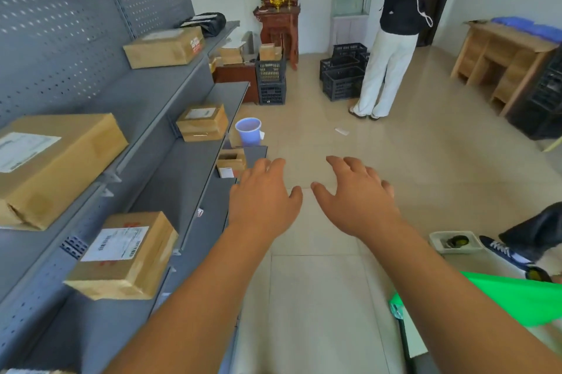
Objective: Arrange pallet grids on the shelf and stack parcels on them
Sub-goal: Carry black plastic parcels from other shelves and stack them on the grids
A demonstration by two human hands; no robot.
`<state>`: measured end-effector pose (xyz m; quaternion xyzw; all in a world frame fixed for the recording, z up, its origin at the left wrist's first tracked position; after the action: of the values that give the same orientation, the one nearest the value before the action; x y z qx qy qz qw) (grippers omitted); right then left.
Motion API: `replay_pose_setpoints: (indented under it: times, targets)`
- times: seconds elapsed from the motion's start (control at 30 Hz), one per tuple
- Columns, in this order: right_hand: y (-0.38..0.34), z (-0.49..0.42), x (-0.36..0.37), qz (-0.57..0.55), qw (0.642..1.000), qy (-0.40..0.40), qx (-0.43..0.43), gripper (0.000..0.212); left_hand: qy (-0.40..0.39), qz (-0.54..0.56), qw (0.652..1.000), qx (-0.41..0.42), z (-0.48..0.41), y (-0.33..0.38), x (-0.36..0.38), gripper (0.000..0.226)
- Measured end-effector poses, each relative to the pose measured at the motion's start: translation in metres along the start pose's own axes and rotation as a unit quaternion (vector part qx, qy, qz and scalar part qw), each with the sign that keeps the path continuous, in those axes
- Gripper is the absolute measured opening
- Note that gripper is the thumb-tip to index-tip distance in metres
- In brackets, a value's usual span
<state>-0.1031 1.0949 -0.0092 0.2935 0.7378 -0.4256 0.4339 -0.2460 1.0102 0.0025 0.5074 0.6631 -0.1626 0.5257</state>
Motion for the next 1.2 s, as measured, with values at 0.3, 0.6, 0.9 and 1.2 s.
replay_pose_setpoints:
  times: [0.3, 0.6, 0.9, 1.2]
  targets:
    - [-0.008, -0.184, 0.060, 0.026, 0.999, 0.007, 0.026, 0.066, -0.014, 0.000, 1.000, 0.014, -0.185, -0.031, 0.086, 0.059]
    - [0.016, -0.338, 0.099, 0.039, 0.996, 0.023, 0.083, 0.067, -0.049, -0.001, 0.997, 0.065, -0.343, -0.019, 0.173, 0.058]
    - [0.061, -0.508, 0.154, 0.022, 0.997, -0.014, 0.074, 0.063, -0.061, -0.010, 0.997, 0.054, -0.489, 0.010, 0.271, 0.059]
    - [0.074, -0.684, 0.183, -0.012, 0.999, -0.028, 0.020, 0.061, -0.039, -0.033, 0.999, 0.007, -0.637, 0.031, 0.323, 0.059]
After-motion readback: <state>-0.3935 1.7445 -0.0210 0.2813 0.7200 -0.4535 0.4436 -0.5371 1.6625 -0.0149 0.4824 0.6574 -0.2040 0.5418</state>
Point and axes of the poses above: each hand's wrist, its own z-axis away from the middle knuckle, its own x-axis out of the palm, y = z × x, the point moved 10 cm from there along -z, towards the middle knuckle, and after that the axes turned 14 degrees about y, right-handed, at the moved point
